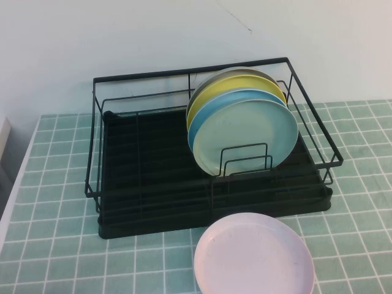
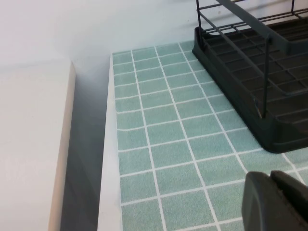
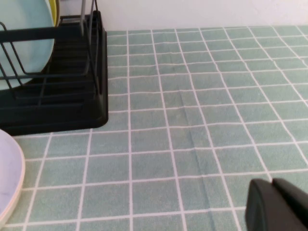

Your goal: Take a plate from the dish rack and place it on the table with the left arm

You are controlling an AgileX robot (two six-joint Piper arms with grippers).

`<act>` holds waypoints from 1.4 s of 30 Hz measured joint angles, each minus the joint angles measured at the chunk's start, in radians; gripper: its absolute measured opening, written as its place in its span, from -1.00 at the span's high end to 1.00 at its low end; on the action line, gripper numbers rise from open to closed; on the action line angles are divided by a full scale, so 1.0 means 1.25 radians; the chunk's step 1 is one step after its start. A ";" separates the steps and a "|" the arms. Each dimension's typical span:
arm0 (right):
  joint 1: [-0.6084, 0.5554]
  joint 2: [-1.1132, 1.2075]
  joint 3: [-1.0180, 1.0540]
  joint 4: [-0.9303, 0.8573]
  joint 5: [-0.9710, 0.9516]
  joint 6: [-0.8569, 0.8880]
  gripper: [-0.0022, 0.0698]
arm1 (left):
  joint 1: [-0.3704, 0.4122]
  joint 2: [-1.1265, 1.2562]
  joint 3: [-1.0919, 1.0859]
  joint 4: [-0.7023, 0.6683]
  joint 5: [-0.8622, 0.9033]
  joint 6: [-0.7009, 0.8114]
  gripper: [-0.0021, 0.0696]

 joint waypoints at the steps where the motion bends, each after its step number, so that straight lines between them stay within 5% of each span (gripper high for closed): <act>1: 0.000 0.000 0.000 0.000 0.000 0.000 0.94 | 0.000 0.000 0.000 0.000 0.000 0.000 0.95; 18: 0.000 0.000 0.000 0.000 0.000 0.000 0.94 | 0.000 0.000 0.001 0.000 -0.090 -0.020 0.95; 42: 0.000 0.000 0.000 0.000 0.000 0.000 0.94 | 0.000 0.000 0.002 -0.010 -0.024 -0.041 0.95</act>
